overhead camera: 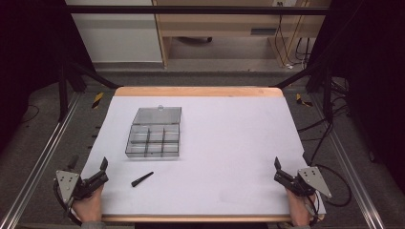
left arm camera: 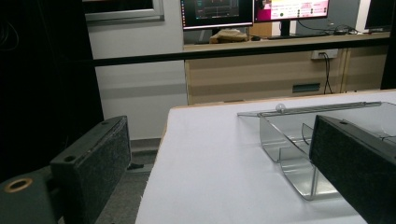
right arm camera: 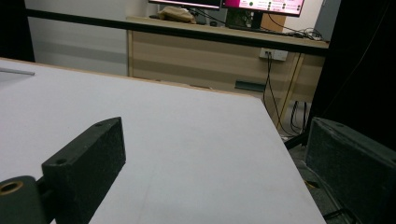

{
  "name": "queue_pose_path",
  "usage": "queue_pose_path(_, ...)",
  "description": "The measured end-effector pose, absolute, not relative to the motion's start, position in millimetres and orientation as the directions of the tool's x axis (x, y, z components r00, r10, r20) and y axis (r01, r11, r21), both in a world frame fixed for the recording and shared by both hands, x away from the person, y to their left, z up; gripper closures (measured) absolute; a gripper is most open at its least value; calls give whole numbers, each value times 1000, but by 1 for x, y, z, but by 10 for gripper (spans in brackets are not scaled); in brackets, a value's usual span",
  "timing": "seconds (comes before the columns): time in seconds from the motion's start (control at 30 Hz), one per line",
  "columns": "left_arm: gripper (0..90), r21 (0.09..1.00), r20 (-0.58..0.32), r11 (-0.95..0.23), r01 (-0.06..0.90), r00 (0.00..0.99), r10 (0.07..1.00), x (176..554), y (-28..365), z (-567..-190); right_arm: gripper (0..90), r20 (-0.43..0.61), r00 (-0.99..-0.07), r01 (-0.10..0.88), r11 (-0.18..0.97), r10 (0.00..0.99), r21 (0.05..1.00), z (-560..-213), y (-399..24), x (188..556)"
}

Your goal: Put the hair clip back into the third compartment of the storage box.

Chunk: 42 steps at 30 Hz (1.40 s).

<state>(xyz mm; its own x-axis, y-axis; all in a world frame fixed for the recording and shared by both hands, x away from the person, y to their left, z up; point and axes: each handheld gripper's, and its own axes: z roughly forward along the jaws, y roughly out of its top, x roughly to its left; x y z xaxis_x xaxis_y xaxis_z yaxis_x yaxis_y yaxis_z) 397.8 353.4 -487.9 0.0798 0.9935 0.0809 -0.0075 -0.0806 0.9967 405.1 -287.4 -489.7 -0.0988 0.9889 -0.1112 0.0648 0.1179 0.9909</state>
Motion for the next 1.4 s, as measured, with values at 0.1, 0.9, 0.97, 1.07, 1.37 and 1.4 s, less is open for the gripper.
queue_pose_path(0.1, 61, 996, 94, -93, -14, 73, 993, 397, 352, -488, 54, -113, -100, 66, 120, 989, 991, -490, -287, 405)
queue_pose_path(0.9, 98, 999, -38, 35, 16, 265, 963, 393, 359, -465, 54, -128, -98, 70, 135, 987, 988, -490, -285, 406)
queue_pose_path(0.97, 130, 999, -29, 15, 46, 324, 946, 393, 356, -457, 54, -128, -98, 68, 134, 987, 989, -490, -285, 405)
queue_pose_path(1.07, 160, 993, -2, -43, 107, 387, 922, 396, 349, -446, 54, -132, -98, 65, 139, 986, 988, -490, -285, 405)
queue_pose_path(1.37, 237, 921, 48, -240, 308, 521, 852, 407, 326, -418, 53, -143, -95, 62, 149, 985, 987, -490, -284, 405)
queue_pose_path(1.4, 248, 909, 49, -261, 326, 538, 842, 408, 324, -417, 53, -142, -97, 63, 149, 985, 987, -490, -284, 405)
